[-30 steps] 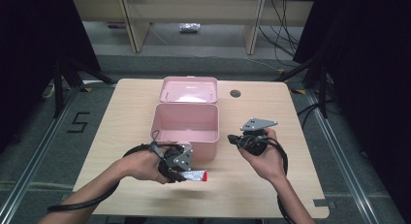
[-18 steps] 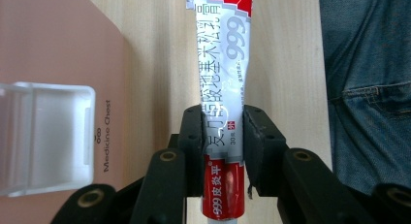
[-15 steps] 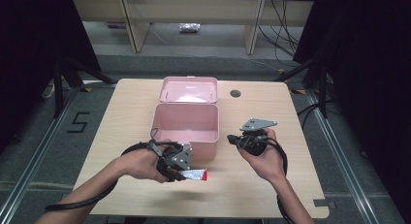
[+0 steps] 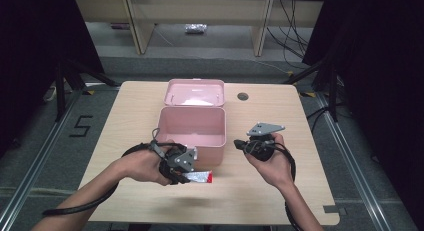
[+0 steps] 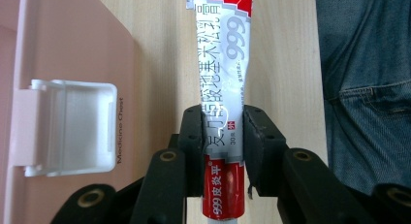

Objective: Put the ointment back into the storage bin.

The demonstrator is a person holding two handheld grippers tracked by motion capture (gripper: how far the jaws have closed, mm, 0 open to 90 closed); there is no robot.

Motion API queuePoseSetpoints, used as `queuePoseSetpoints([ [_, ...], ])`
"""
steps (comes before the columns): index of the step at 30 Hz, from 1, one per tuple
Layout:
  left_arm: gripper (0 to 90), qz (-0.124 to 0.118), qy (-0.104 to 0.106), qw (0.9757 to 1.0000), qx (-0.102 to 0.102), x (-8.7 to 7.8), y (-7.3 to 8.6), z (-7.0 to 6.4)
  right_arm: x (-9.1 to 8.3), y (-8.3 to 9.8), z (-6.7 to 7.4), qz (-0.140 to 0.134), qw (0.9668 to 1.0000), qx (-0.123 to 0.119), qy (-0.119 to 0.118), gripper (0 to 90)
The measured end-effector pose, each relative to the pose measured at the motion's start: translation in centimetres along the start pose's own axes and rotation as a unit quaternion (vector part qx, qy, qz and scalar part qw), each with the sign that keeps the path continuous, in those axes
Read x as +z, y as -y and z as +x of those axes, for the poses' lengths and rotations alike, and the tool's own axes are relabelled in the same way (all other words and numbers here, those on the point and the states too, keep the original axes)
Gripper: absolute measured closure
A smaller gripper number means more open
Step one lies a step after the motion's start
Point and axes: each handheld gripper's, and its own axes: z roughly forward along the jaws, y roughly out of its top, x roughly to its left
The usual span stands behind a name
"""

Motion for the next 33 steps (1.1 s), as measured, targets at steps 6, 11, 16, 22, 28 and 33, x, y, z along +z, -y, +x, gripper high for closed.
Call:
queuePoseSetpoints([
  [6, 71.4, 0.003, -0.001, 1.0, 0.002, -0.4, -0.1, 0.1, -0.1, 0.0, 0.1, 0.006, 0.9999, 0.011, -0.001, 90.0],
  [11, 71.4, 0.002, -0.002, 1.0, 0.002, -0.7, -0.1, 0.2, 0.0, 0.0, 0.0, -0.001, 1.0, -0.002, 0.002, 90.0],
  [16, 71.4, -0.001, -0.005, 1.0, 0.004, -1.3, -0.2, 0.3, 0.0, 0.0, 0.1, 0.002, 1.0, -0.001, 0.001, 90.0],
  [22, 71.4, 0.001, -0.008, 1.0, 0.004, -1.9, -0.4, 0.5, 0.0, 0.0, 0.0, 0.001, 1.0, -0.006, 0.001, 90.0],
  [28, 71.4, -0.001, -0.009, 1.0, 0.004, -2.2, -0.5, 0.6, 0.2, 0.0, 0.0, -0.001, 1.0, -0.008, -0.001, 90.0],
  [33, 71.4, 0.001, -0.012, 0.9999, 0.004, -2.5, -0.4, 0.8, 0.1, 0.1, 0.0, 0.0, 1.0, -0.008, -0.001, 90.0],
])
